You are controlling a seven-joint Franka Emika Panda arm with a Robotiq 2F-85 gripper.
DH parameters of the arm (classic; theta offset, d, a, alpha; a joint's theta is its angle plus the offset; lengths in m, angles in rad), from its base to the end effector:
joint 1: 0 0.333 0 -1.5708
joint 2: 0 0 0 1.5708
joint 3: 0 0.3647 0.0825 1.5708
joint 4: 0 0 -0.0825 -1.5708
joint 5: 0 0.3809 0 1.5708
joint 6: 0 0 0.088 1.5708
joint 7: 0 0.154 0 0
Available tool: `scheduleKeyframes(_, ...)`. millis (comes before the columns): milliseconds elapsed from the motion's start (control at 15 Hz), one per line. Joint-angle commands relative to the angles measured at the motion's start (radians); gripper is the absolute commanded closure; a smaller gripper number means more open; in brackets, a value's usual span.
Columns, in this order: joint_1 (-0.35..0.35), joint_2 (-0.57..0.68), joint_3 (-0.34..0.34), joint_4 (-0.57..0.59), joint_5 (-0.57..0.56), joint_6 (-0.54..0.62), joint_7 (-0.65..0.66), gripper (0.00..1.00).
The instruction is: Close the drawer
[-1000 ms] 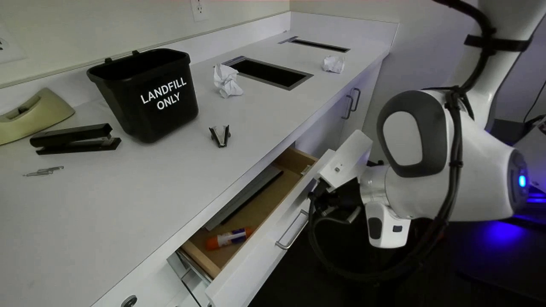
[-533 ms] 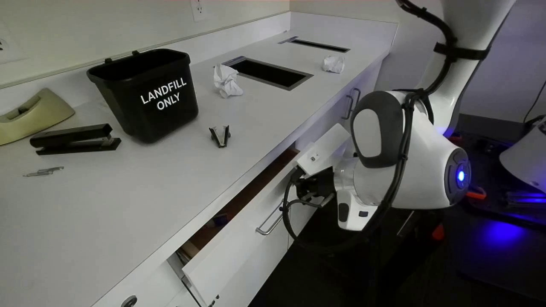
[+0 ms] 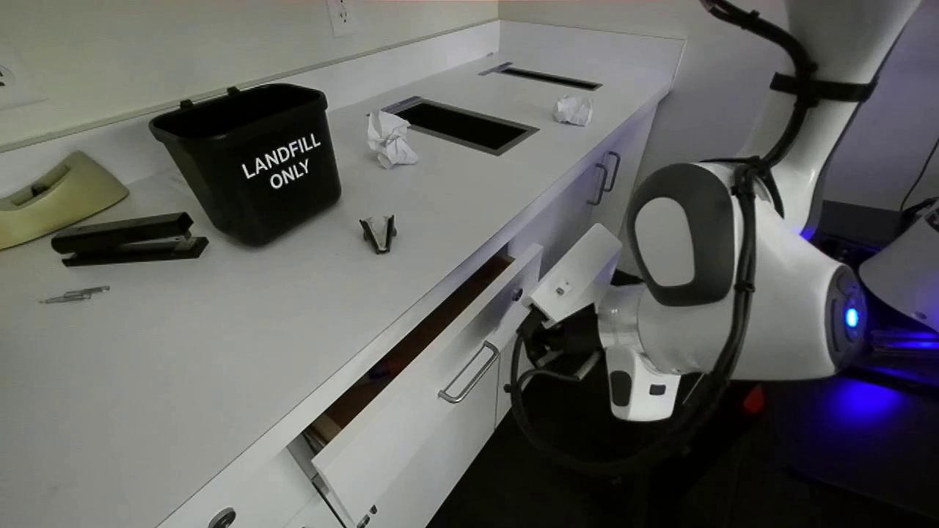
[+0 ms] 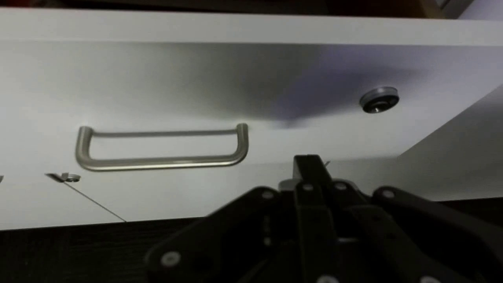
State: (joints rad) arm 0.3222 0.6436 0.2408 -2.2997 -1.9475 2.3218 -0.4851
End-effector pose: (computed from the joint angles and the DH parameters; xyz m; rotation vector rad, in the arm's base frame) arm 0.4369 0.2369 0.0585 0.3718 2.3367 -0.2832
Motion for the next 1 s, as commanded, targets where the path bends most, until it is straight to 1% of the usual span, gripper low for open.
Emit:
scheduleKeyframes(0,0.014,-0.172,0.051,-0.156,0.072,-0.038,0.001,1.0)
scheduleKeyframes(200,0.012,-0.291,0.096,-0.236,0.161,-0.027,-0.021,1.0)
scheduleKeyframes(467,0.008,-0.423,0.14,-0.295,0.295,-0.005,-0.095,1.0)
scheduleKeyframes(733,0.016,-0.498,0.164,-0.315,0.412,-0.002,-0.181,1.0)
scheduleKeyframes(933,0.026,-0.529,0.176,-0.321,0.471,-0.005,-0.222,1.0)
